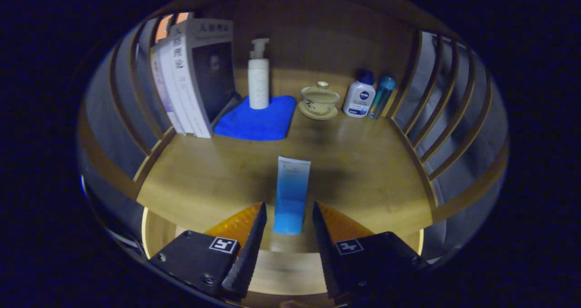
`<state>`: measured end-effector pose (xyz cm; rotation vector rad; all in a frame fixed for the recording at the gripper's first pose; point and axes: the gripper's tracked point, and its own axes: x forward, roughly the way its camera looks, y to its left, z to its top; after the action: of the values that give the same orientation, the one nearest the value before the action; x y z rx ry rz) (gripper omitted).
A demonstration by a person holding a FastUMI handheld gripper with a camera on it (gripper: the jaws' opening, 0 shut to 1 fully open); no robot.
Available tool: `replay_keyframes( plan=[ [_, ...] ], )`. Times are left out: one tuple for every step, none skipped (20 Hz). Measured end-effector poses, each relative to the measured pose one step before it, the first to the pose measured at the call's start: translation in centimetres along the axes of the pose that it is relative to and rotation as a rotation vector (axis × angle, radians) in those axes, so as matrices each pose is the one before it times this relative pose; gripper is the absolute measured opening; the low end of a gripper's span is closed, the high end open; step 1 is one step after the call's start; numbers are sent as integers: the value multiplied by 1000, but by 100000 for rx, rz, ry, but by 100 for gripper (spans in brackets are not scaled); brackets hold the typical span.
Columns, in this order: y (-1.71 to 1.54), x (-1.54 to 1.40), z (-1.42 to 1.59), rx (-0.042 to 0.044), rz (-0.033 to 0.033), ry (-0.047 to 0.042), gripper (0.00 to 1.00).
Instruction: Pull open the drawer, take out the items inside it, and place them on the countertop above the cabinet.
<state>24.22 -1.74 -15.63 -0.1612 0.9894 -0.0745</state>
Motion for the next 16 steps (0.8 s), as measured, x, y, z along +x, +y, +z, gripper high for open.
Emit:
replay_keyframes(
  plan=[
    [197,-1127,-464,-456,1081,-645,64],
    [427,-610,-700,-109,1421,-663,64],
    [480,-868,-1102,-1457,1535,1167,69],
    [158,-976,-664,-1541,1511,442,73],
    [567,-1348,-587,-544,1623,-510,77],
    [121,-837,-782,-275,1022,-1028,81],
    [176,-1009,-420,-89,367,-1683,81],
    [207,-992,-364,-161,625,-2006,81],
    [328,-1211,-318,-132,840,-2787,81],
    [477,-1178,-186,-445,1426,-2899,81],
    [390,-1099,-366,-111,900,-2768,81],
    [448,-1070,-253,-71,1329,-3272,81],
    [664,-755,-571,11,1610,-2697,81],
    [192,-785,-1036,-1237,863,-515,82],
    [392,-834,-567,-857,1013,-1430,90],
    [194,-334,-740,-577,-164,-1629,98]
  ],
)
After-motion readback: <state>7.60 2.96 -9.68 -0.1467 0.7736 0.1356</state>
